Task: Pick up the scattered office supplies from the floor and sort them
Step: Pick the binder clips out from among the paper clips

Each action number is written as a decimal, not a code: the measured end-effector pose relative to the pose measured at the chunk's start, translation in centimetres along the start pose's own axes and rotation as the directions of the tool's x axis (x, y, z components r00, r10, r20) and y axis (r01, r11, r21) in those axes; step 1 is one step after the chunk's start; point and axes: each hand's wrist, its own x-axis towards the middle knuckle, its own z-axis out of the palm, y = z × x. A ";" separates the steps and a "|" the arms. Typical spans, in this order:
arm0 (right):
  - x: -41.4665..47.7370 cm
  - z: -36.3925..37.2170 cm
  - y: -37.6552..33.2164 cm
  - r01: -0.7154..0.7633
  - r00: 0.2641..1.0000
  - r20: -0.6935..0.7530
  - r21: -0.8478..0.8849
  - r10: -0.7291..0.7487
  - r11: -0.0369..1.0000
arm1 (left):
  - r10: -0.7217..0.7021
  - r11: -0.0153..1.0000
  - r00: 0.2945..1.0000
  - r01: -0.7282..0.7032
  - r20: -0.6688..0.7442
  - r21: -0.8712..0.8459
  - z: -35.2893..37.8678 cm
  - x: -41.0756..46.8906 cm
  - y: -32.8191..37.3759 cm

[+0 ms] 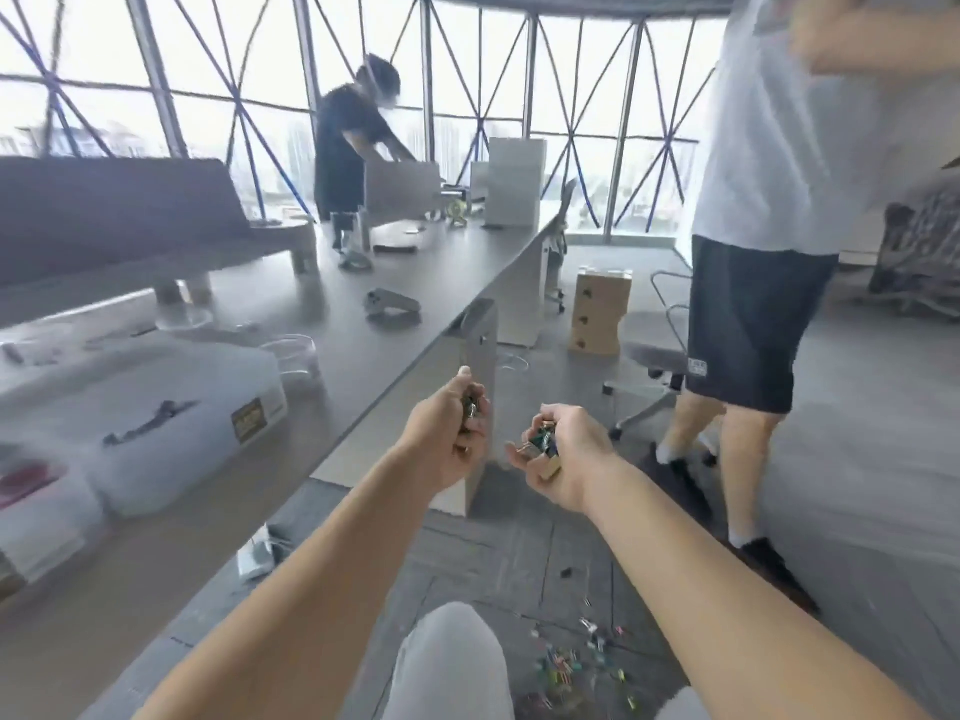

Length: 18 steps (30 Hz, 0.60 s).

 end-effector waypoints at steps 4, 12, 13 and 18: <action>-1.6 6.3 -1.1 0.073 0.994 0.085 -0.096 -0.065 0.993 | 0.164 0.965 0.984 -0.146 -0.065 0.216 -1.7 -2.6 5.4; 0.4 21.0 -2.4 0.157 0.968 0.228 -0.237 -0.102 0.959 | 0.520 0.767 0.822 -0.330 -0.232 0.550 -9.0 -4.0 17.4; 0.9 23.0 -2.0 0.171 0.960 0.259 -0.255 -0.103 0.952 | 0.544 0.744 0.800 -0.319 -0.255 0.587 -10.4 -3.9 18.5; 4.7 31.7 2.8 0.366 0.891 0.423 -0.451 -0.167 0.814 | 0.644 0.549 0.697 -0.133 -0.316 0.825 -19.0 -2.7 22.0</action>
